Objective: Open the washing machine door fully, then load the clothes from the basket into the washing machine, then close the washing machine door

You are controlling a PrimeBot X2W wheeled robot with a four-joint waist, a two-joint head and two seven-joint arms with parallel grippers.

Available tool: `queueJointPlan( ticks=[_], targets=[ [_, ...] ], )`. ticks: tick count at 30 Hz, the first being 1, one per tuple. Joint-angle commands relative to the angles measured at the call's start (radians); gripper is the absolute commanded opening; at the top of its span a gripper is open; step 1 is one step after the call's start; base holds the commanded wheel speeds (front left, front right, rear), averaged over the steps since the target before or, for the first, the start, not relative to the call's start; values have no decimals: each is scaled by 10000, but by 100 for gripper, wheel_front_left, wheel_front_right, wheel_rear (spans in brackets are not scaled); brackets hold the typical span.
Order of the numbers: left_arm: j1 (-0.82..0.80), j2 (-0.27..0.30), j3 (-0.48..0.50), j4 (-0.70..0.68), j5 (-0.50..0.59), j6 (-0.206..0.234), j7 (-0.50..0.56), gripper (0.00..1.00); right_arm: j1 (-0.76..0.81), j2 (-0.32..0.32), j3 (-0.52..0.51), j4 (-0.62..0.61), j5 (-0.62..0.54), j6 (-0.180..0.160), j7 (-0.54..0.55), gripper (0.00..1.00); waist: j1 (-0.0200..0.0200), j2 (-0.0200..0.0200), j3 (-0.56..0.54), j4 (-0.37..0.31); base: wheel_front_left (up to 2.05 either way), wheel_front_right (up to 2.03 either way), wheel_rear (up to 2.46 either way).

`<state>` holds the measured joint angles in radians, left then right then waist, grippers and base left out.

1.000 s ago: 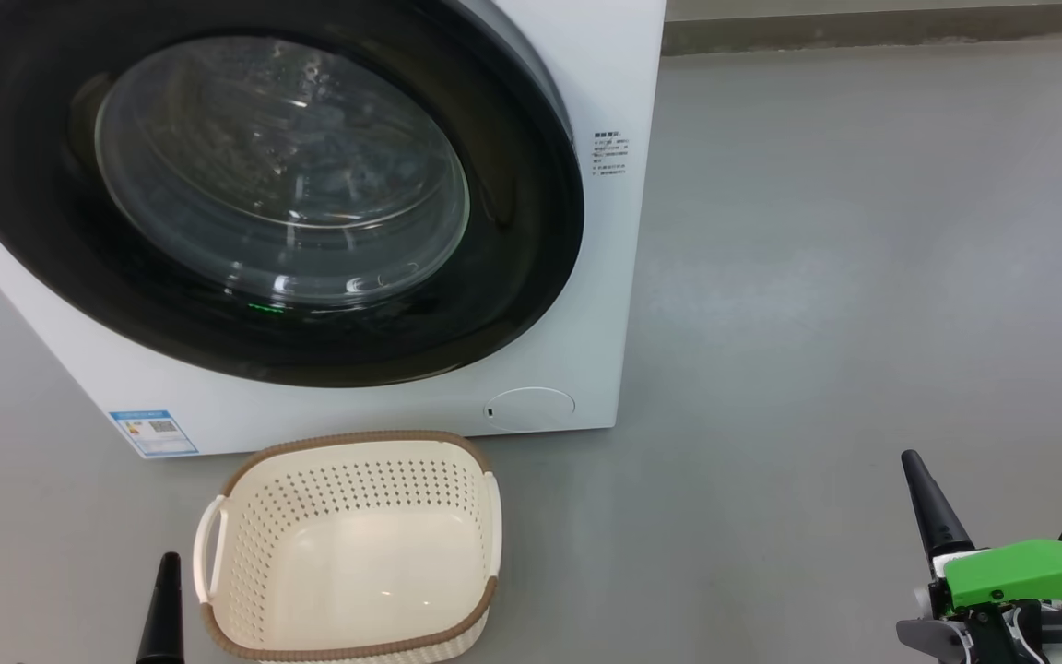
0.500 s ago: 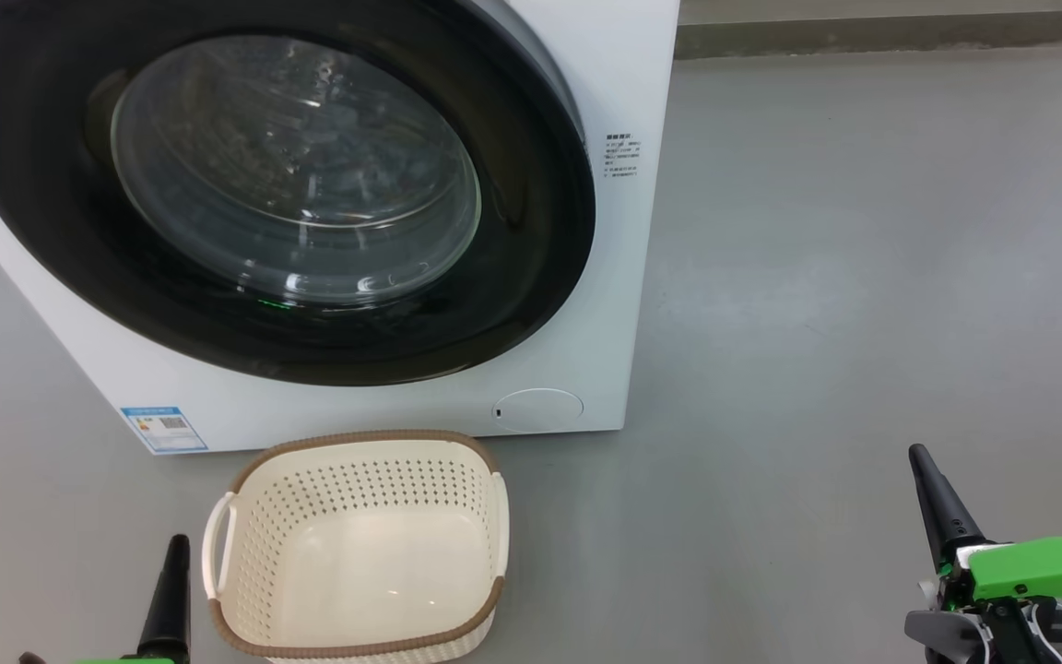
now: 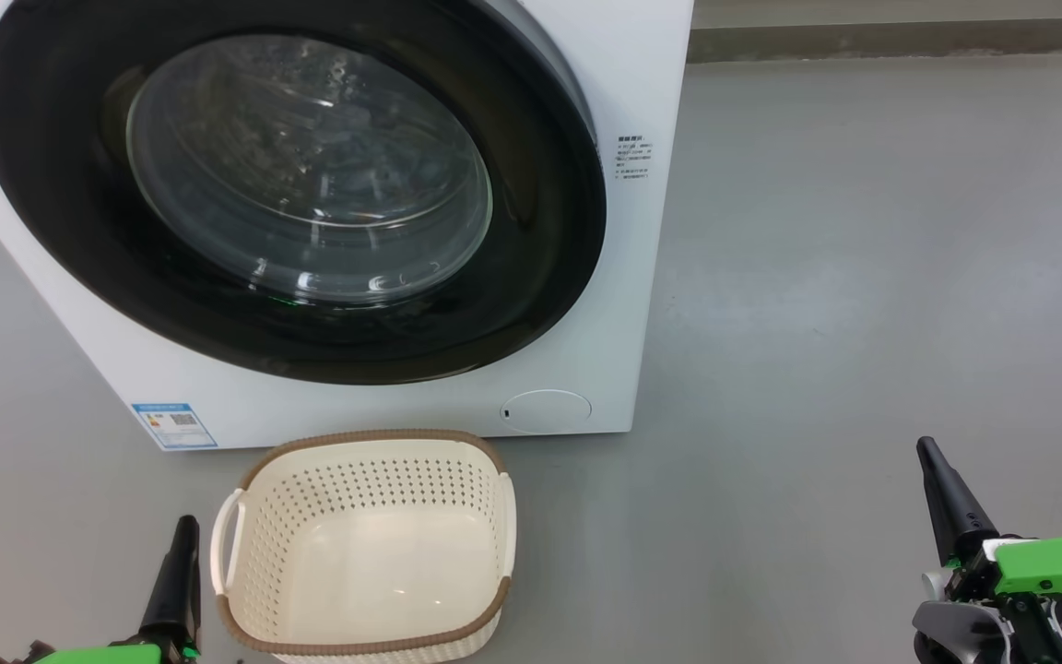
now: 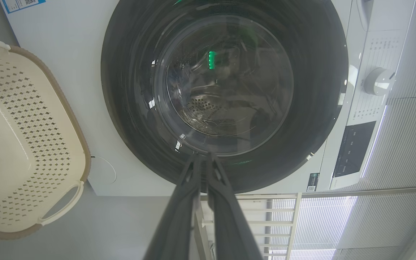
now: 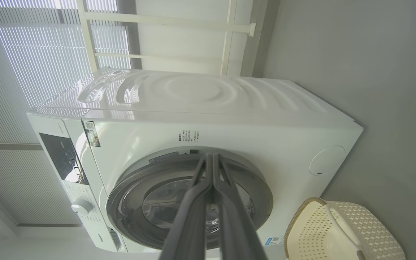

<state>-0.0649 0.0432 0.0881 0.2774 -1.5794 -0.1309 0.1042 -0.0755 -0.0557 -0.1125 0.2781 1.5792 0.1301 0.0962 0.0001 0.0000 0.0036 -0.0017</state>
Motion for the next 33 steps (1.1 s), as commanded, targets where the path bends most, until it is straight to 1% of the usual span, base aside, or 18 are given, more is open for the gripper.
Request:
queueJointPlan(
  ticks=[1,33],
  targets=[
    [-431,70,260,-325,-290,2,93,0,-316,-11,71,-338,364,6,103,0,-1,0,-5,17,0,0,0],
    [-431,70,258,-325,-291,2,91,0,-319,14,36,-336,335,6,131,0,-1,0,-5,17,0,0,0]
  ],
)
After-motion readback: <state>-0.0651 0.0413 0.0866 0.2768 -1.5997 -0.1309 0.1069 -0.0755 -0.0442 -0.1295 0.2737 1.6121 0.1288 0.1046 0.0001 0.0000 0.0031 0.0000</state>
